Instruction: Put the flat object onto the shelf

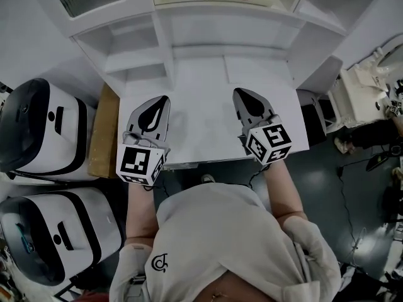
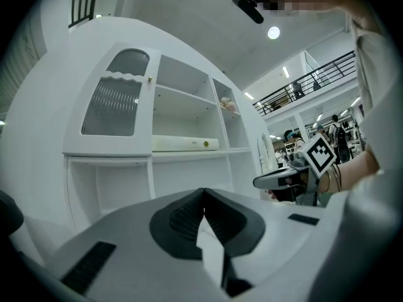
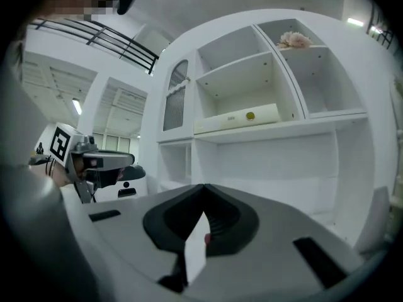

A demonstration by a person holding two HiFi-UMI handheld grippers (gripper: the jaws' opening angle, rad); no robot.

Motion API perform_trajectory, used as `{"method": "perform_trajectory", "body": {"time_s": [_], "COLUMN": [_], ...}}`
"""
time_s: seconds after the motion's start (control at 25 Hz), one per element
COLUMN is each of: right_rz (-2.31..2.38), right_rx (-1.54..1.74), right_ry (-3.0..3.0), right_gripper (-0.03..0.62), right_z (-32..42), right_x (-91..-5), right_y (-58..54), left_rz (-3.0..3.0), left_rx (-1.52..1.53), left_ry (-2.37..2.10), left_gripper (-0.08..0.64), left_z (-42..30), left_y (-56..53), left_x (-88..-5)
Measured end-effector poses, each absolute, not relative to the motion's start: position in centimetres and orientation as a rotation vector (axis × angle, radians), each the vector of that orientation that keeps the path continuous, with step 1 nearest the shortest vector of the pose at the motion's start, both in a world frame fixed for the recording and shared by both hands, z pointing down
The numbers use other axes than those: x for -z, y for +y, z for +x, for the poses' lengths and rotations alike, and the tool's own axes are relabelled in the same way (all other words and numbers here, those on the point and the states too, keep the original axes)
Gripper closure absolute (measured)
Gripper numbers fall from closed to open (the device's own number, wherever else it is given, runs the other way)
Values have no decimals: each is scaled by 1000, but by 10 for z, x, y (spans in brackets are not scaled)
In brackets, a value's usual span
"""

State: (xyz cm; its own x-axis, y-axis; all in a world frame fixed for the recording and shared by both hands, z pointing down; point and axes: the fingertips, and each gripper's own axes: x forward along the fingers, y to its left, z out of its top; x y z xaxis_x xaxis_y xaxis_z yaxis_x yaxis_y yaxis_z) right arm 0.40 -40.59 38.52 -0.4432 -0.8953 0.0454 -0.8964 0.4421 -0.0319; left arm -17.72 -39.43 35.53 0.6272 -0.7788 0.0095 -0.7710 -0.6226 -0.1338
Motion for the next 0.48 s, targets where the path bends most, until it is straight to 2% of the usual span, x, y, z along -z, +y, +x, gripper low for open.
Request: {"method": "perform_trajectory", "body": {"time_s": [0.48], "right_rz": [1594], "right_rx": [48], "right_ry": [-2667], "right_gripper": [586], "right_z": [-7], "right_x": [-384], "right_y": [-386], "left_rz": [-2758], "left_rx": [101], "left_ry": [1288], "left_gripper": [548], "left_z": [-161], "left_y": [-397], "left_x": [-366]}}
